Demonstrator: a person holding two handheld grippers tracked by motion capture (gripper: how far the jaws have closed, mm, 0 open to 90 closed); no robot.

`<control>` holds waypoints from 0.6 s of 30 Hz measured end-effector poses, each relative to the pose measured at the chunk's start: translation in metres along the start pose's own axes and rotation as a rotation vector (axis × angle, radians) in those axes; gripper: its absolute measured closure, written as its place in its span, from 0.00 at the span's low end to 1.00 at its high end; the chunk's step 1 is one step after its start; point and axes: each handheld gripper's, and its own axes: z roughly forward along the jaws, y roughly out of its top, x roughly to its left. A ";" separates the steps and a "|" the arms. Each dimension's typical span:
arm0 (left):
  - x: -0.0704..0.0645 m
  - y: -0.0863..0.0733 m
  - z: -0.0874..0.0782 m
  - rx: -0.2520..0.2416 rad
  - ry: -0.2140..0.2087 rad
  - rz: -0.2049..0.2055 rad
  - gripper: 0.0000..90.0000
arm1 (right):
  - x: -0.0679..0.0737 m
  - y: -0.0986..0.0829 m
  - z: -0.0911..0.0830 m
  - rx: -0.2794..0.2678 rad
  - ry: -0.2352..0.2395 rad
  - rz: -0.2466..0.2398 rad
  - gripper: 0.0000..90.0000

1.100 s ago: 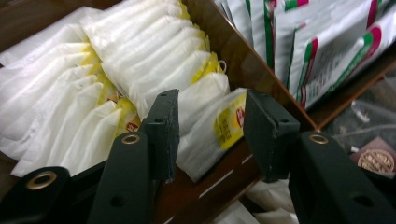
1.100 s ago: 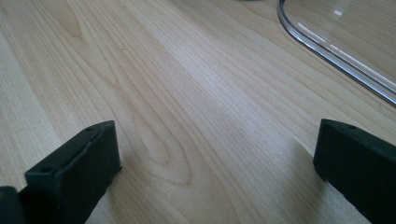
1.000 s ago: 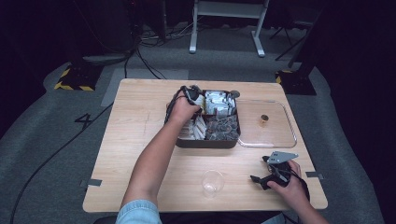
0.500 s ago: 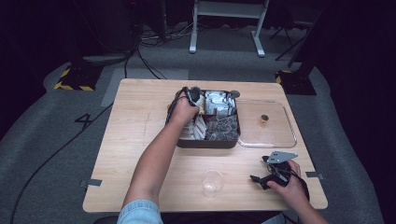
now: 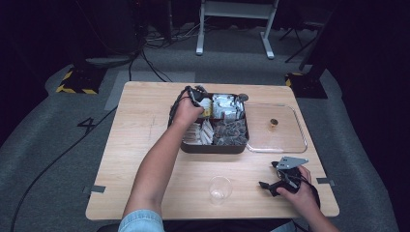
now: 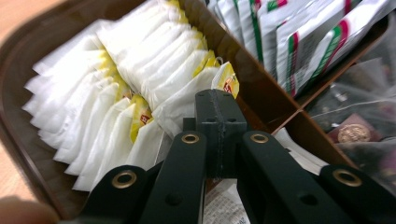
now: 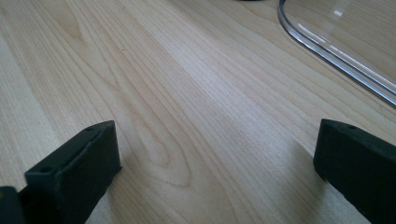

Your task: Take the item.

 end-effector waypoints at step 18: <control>-0.005 0.007 -0.051 -0.115 -0.045 0.048 1.00 | 0.000 0.000 0.000 0.000 0.002 0.001 0.01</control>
